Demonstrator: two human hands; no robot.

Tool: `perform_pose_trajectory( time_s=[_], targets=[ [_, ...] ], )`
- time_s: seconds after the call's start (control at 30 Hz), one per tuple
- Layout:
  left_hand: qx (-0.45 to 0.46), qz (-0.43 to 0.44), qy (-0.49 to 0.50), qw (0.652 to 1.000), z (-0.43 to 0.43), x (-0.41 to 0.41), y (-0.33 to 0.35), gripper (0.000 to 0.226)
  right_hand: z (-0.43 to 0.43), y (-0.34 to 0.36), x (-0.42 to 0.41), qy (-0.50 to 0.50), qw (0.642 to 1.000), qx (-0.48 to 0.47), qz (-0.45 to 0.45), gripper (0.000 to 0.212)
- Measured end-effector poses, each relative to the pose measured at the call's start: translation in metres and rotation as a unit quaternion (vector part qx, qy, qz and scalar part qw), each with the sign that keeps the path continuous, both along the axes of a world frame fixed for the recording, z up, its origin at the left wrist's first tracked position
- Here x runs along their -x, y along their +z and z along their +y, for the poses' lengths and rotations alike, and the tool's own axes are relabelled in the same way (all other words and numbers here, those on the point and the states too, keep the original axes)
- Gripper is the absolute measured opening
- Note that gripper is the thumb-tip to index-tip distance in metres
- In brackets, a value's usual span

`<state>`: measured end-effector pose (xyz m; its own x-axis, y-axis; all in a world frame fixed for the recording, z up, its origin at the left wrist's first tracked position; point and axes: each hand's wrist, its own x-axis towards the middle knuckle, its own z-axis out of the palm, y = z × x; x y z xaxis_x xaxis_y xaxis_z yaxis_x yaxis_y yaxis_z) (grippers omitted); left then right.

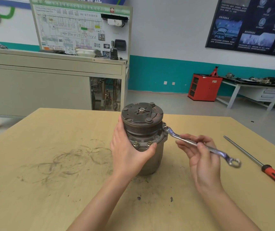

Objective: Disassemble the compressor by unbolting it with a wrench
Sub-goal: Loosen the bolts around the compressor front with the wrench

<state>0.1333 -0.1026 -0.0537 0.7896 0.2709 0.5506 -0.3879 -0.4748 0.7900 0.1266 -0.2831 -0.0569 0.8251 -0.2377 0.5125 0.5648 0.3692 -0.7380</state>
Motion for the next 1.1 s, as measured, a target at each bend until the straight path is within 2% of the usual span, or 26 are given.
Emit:
perform_pose_trajectory(
  time_s=[0.1, 0.27, 0.4, 0.5, 0.6, 0.7, 0.77, 0.83, 0.9, 0.97, 1.0, 1.03, 1.1],
  targets=[
    [0.0, 0.002, -0.001, 1.0, -0.001, 0.001, 0.0, 0.117, -0.02, 0.022, -0.028, 0.093, 0.99, -0.064, 0.087, 0.024],
    [-0.001, 0.006, 0.0, 1.0, -0.001, 0.001, 0.002, 0.118, -0.014, 0.042, -0.087, 0.213, 0.955, -0.064, 0.194, 0.018],
    [-0.001, 0.002, 0.003, 1.0, -0.001, 0.002, 0.003, 0.118, -0.004, 0.044, -0.115, 0.299, 0.927, -0.016, 0.227, 0.018],
    [-0.003, 0.0, 0.002, 1.0, -0.002, 0.002, 0.002, 0.117, -0.005, 0.046, -0.122, 0.321, 0.917, 0.01, 0.237, 0.019],
    [-0.005, 0.004, 0.003, 1.0, -0.001, 0.003, 0.002, 0.118, -0.005, 0.047, -0.12, 0.325, 0.917, -0.017, 0.23, 0.02],
    [-0.001, 0.01, -0.001, 1.0, -0.001, 0.003, 0.004, 0.118, -0.009, 0.055, -0.109, 0.266, 0.935, -0.106, 0.209, 0.021],
    [-0.002, 0.014, -0.003, 1.0, 0.0, 0.004, 0.004, 0.118, -0.013, 0.061, -0.093, 0.189, 0.959, -0.109, 0.178, 0.023],
    [-0.003, 0.015, -0.006, 1.0, 0.0, 0.004, 0.004, 0.118, -0.013, 0.062, -0.069, 0.071, 0.989, -0.022, 0.125, 0.027],
    [-0.003, 0.017, -0.004, 1.0, 0.0, 0.004, 0.003, 0.119, -0.008, 0.053, -0.04, -0.08, 0.989, 0.113, 0.041, 0.03],
    [-0.006, 0.015, 0.001, 1.0, -0.001, 0.003, 0.002, 0.119, 0.003, 0.041, -0.011, -0.186, 0.953, 0.225, -0.082, 0.034],
    [-0.008, 0.013, 0.004, 1.0, -0.001, 0.003, 0.002, 0.119, 0.008, 0.035, 0.0, -0.224, 0.921, 0.278, -0.155, 0.036],
    [-0.007, 0.012, 0.005, 1.0, -0.001, 0.003, 0.002, 0.119, 0.011, 0.029, 0.008, -0.262, 0.875, 0.336, -0.231, 0.037],
    [-0.005, 0.009, 0.004, 1.0, -0.001, 0.003, 0.003, 0.119, 0.016, 0.019, 0.015, -0.339, 0.751, 0.447, -0.348, 0.036]
  ],
)
